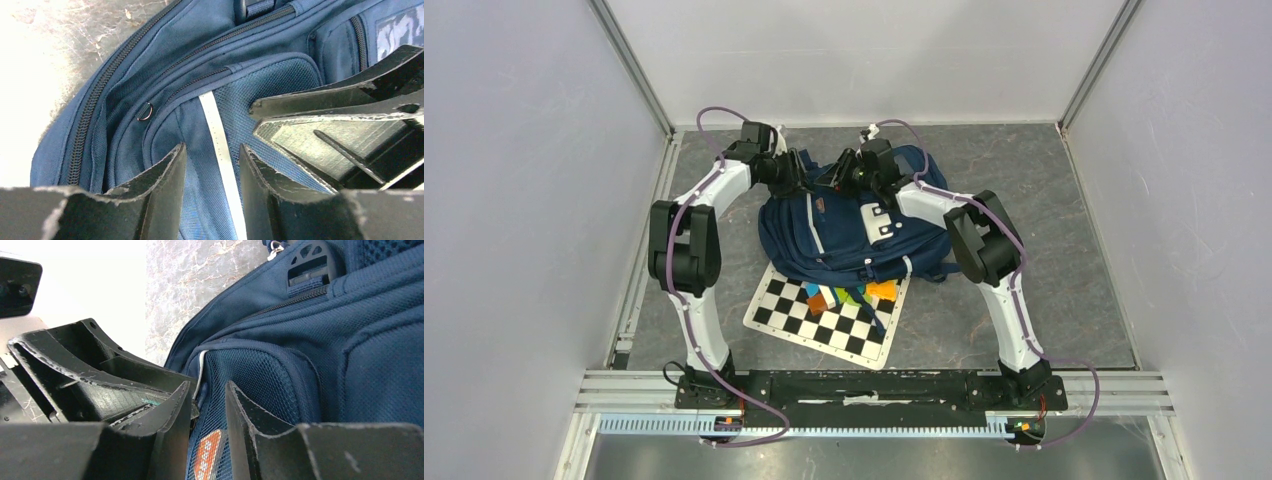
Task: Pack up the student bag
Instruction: Zip the student bag at the center of the board.
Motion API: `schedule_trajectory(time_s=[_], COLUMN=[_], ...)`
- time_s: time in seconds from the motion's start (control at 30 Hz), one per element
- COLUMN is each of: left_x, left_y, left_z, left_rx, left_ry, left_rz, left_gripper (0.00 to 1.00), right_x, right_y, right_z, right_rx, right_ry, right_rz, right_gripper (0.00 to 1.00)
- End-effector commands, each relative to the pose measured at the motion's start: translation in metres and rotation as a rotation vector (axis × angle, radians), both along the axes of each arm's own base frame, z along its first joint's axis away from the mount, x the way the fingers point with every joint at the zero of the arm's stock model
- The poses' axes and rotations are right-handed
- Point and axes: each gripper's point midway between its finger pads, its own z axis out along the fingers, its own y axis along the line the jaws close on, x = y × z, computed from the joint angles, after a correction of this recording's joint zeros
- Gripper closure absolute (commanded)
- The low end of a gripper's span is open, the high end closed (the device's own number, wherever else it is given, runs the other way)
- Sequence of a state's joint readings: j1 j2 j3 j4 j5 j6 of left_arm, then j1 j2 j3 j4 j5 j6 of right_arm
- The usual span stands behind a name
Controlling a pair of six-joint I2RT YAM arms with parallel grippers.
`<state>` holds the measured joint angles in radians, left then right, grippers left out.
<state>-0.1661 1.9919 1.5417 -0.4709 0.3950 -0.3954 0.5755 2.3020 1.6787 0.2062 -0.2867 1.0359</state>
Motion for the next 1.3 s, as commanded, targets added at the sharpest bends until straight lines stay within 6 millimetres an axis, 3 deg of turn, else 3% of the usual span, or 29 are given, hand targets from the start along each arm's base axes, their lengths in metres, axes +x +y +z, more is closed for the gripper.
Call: schedule_trajectory(time_s=[0.0, 0.07, 0.27, 0.33, 0.47, 0.63, 0.87, 1.03, 1.13, 1.27], left_x=[-0.018, -0.020, -0.021, -0.022, -0.027, -0.033, -0.044, -0.051, -0.053, -0.057], left_y=[-0.003, -0.004, -0.006, -0.008, -0.013, -0.017, -0.008, -0.004, -0.003, -0.002], left_z=[-0.009, -0.013, -0.012, -0.010, 0.001, 0.014, 0.007, 0.011, 0.016, 0.009], left_rx=[0.018, 0.018, -0.002, -0.011, -0.050, -0.099, -0.052, -0.035, -0.041, -0.036], left_ry=[0.015, 0.020, 0.009, -0.010, -0.063, -0.143, -0.132, -0.142, -0.158, -0.139], left_rz=[-0.058, -0.060, -0.062, -0.073, -0.108, -0.120, -0.110, -0.104, -0.098, -0.099], left_gripper=[0.51, 0.56, 0.91, 0.95, 0.95, 0.95, 0.69, 0.59, 0.63, 0.81], right_x=[-0.009, -0.009, -0.011, -0.011, -0.008, -0.018, -0.026, -0.031, -0.032, -0.034], right_y=[-0.011, -0.012, 0.002, 0.009, 0.024, 0.035, 0.031, 0.027, 0.024, 0.024], right_z=[0.003, 0.009, 0.021, 0.023, 0.023, 0.009, -0.003, -0.008, -0.012, -0.013], right_rx=[-0.041, -0.040, -0.050, -0.040, -0.027, -0.042, -0.077, -0.094, -0.105, -0.108], right_ry=[0.015, -0.011, -0.054, -0.056, -0.057, -0.029, -0.009, 0.003, 0.008, 0.009], right_rz=[-0.039, -0.032, 0.012, 0.025, 0.059, 0.108, 0.115, 0.112, 0.108, 0.108], right_gripper=[0.63, 0.64, 0.64, 0.64, 0.64, 0.66, 0.67, 0.66, 0.66, 0.67])
